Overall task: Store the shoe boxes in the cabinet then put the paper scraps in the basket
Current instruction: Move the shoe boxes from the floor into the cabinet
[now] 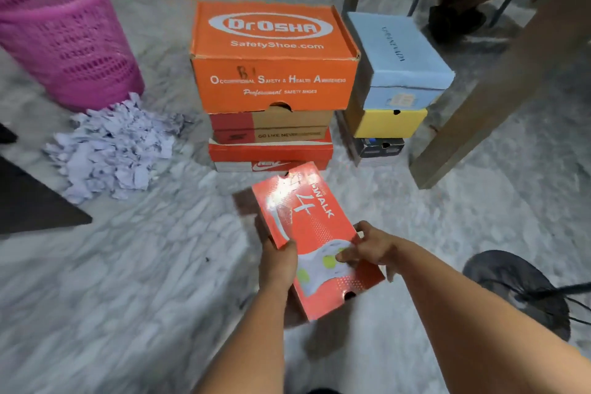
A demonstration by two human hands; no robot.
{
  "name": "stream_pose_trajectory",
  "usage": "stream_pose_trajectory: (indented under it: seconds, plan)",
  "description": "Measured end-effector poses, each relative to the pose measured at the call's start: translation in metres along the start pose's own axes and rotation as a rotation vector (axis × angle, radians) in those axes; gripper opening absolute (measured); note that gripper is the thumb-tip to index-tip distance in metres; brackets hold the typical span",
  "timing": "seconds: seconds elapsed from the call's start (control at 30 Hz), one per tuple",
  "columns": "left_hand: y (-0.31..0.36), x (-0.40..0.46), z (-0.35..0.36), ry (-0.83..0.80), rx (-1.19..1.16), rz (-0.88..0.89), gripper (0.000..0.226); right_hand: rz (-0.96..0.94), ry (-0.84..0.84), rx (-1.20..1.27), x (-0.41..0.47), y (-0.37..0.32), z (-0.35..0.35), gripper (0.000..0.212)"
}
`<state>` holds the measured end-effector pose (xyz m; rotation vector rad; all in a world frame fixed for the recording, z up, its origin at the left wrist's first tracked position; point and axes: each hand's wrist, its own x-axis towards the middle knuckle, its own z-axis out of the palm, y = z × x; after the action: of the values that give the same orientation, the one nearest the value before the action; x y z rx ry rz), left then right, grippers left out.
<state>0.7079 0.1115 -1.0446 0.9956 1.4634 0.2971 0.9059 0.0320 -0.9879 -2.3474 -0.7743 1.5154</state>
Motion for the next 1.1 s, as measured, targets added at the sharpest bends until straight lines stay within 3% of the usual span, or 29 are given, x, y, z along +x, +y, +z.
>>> stream_pose_trajectory:
  seconds: [0.1,0.17,0.27,0.33,0.43,0.63,0.83,0.9,1.03,1.1]
  plan:
    - [-0.01,-0.034,-0.062,0.155,-0.14,-0.088,0.03,-0.13,-0.078,-0.156,-0.009,-0.052,0.028,0.063]
    - [-0.022,-0.052,-0.101,0.244,-0.249,-0.115,0.024,-0.183,-0.133,-0.199,-0.007,-0.083,0.055,0.058]
    - [-0.047,-0.071,-0.16,0.39,-0.367,-0.075,0.022,-0.241,-0.212,-0.237,-0.004,-0.125,0.108,0.063]
    - [-0.064,-0.08,-0.2,0.529,-0.393,-0.03,0.026,-0.386,-0.293,-0.27,0.009,-0.151,0.148,0.07]
    - [-0.086,-0.093,-0.256,0.726,-0.448,-0.036,0.042,-0.555,-0.371,-0.288,-0.01,-0.198,0.211,0.057]
    - [-0.077,-0.121,-0.36,1.133,-0.451,0.066,0.041,-0.795,-0.419,-0.185,-0.062,-0.289,0.302,0.051]
    - [-0.043,-0.133,-0.459,1.291,-0.504,0.254,0.051,-1.091,-0.218,-0.181,-0.108,-0.39,0.36,0.034]
    - [-0.034,-0.132,-0.492,1.354,-0.491,0.283,0.046,-1.142,-0.198,-0.177,-0.116,-0.421,0.384,0.047]
    - [-0.026,-0.126,-0.556,1.366,-0.375,0.297,0.075,-1.189,-0.177,-0.101,-0.12,-0.474,0.44,0.061]
    - [-0.028,-0.121,-0.581,1.337,-0.263,0.27,0.079,-1.208,-0.245,-0.06,-0.115,-0.493,0.47,0.064]
